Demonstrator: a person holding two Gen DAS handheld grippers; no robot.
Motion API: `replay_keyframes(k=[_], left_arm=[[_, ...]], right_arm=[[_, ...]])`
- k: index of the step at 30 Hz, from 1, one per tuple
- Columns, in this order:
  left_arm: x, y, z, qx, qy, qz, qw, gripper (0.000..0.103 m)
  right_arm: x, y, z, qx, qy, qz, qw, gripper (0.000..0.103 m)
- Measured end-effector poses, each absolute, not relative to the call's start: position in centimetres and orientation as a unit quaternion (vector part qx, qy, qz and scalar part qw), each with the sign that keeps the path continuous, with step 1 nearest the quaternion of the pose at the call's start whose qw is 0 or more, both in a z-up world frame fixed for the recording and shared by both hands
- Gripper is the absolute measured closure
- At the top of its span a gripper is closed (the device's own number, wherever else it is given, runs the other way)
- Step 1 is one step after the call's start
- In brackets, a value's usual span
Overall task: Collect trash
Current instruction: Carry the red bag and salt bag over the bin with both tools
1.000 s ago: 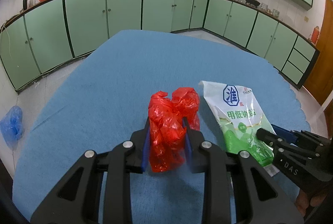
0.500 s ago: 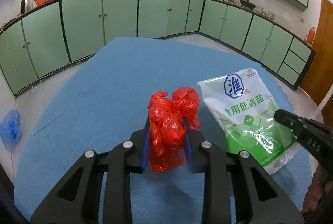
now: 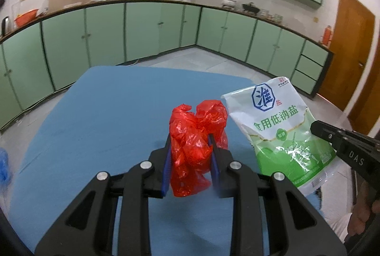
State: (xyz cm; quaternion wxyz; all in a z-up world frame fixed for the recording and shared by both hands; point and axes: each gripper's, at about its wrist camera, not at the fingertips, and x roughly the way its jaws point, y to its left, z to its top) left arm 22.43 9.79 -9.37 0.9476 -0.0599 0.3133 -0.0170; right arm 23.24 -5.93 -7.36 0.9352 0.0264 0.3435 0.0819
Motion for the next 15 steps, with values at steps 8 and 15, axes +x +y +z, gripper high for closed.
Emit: replay_keyframes(k=[8, 15], left_arm=[[23.1, 2.2, -8.6, -0.048, 0.305, -0.083, 0.947, 0.077], [23.5, -4.5, -8.6, -0.033, 0.302, -0.142, 0.942, 0.077]], right_arm=[[21.6, -13.4, -6.8, 0.052, 0.338, 0.019, 0.939, 0.101], [19.6, -20.2, -6.7, 0.062, 0.333, -0.047, 0.940, 0.101]])
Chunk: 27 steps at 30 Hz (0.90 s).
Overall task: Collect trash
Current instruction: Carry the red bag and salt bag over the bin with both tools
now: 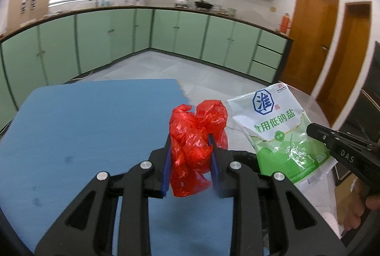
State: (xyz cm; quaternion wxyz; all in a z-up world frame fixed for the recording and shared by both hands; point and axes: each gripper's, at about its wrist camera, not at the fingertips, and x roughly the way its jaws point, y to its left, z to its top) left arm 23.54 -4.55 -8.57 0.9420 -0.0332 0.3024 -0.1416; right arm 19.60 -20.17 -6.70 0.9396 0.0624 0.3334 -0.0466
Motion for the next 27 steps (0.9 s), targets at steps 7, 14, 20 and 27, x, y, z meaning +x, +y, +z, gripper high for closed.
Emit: replay_keyframes(k=[7, 14, 20, 27], left_arm=[[23.6, -10.3, -9.4, -0.026, 0.301, -0.181, 0.936, 0.077], [23.9, -14.7, -10.8, -0.019, 0.310, -0.212, 0.926, 0.078], [24.0, -16.9, -12.9, -0.008, 0.330, -0.227, 0.916, 0.077], [25.4, -18.9, -15.7, 0.005, 0.354, -0.237, 0.905, 0.077]], right_arm=[[18.1, -24.6, -6.9, 0.063, 0.333, -0.090, 0.936, 0.101], [17.4, -28.1, -8.2, 0.074, 0.342, -0.121, 0.929, 0.101], [17.7, -30.2, -10.4, 0.089, 0.359, -0.141, 0.918, 0.101], [18.3, -31.8, -12.7, 0.101, 0.381, -0.152, 0.906, 0.101]])
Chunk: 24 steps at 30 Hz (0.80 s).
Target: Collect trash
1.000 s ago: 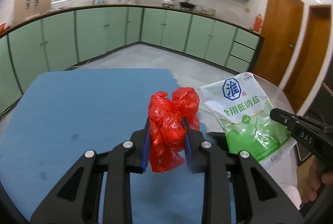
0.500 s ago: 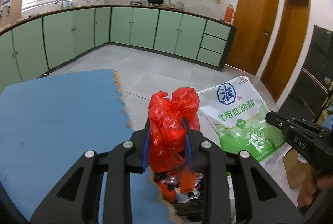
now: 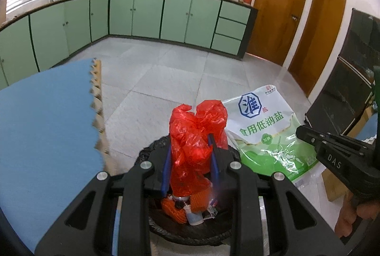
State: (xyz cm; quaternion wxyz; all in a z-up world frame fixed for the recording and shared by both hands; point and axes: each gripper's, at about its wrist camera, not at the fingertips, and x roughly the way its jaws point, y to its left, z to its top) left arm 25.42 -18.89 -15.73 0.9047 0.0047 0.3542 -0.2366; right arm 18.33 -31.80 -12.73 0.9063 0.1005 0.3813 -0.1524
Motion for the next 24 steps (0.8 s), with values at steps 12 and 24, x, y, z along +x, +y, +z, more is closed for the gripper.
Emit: replay_keyframes(k=[12, 24], left_arm=[[27.2, -21.4, -18.0, 0.018, 0.385, -0.239, 0.891, 0.063], [27.5, -20.2, -17.1, 0.003, 0.381, -0.230, 0.895, 0.041]], right_arm=[[19.3, -34.0, -15.8, 0.109, 0.411, -0.157, 0.892, 0.095], [18.3, -35.3, -15.9, 0.125, 0.400, -0.166, 0.893, 0.050]])
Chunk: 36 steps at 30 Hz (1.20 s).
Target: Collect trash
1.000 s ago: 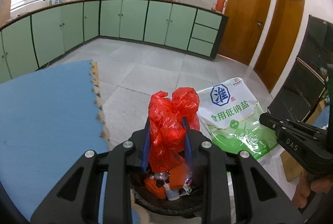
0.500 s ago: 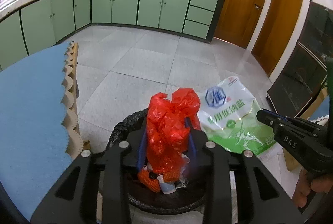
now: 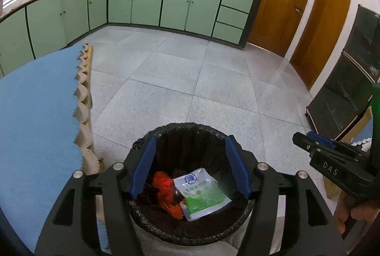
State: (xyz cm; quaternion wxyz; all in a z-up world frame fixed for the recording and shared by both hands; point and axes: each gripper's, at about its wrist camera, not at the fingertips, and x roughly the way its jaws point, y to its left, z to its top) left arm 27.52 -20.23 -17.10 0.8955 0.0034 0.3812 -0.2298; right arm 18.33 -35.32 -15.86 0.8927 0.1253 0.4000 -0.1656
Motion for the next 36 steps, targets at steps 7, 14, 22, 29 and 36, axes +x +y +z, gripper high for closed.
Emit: replay_keyframes(k=[7, 14, 22, 29, 36], left_arm=[[26.6, -17.3, -14.0, -0.009, 0.352, -0.212, 0.912, 0.027], [24.1, -14.0, -10.8, -0.015, 0.325, -0.192, 0.926, 0.022], [19.9, -11.3, -8.0, -0.011, 0.313, -0.182, 0.932, 0.018], [15.9, -9.4, -6.8, -0.010, 0.312, -0.175, 0.934, 0.017], [12.2, -7.5, -5.3, -0.008, 0.299, -0.168, 0.939, 0.016]], right_arm=[[17.1, -34.0, -12.9, 0.099, 0.367, -0.182, 0.907, 0.011], [15.8, -31.6, -9.8, 0.080, 0.349, -0.154, 0.921, 0.006], [12.9, -28.2, -6.1, 0.087, 0.324, -0.110, 0.935, 0.006], [9.5, -24.9, -4.1, 0.074, 0.309, -0.089, 0.944, 0.006], [6.1, -22.9, -2.4, 0.074, 0.295, -0.073, 0.950, 0.006]])
